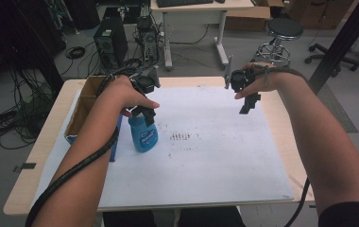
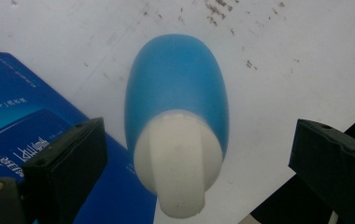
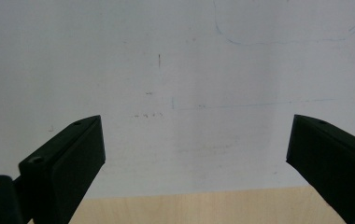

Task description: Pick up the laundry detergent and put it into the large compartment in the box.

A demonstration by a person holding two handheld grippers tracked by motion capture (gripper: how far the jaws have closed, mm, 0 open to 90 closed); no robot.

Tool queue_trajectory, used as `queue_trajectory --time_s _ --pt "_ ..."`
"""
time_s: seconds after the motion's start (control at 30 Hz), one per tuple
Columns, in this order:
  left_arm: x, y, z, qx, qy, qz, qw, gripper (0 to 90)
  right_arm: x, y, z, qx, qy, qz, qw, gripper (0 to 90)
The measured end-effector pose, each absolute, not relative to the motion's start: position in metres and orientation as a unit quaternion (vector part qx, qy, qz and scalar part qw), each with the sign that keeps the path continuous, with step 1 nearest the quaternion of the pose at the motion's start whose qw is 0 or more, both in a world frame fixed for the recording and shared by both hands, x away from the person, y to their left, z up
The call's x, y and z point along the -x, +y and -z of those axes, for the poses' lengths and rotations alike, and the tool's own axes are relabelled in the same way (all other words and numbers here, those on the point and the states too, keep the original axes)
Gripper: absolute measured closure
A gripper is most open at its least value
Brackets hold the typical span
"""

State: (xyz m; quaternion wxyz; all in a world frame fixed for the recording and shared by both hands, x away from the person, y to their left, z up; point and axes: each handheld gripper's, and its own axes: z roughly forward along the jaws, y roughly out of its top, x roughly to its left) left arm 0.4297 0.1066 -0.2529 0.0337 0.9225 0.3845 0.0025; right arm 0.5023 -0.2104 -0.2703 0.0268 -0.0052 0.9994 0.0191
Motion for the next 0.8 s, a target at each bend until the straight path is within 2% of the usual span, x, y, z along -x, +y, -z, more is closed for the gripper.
queue_trajectory --time_s 0.8 --pt "-0.434 0.106 0.276 -0.925 0.379 0.001 0.034 5.1 -0.503 -0.211 0.28 0.004 1.0 -0.019 0.02 4.1"
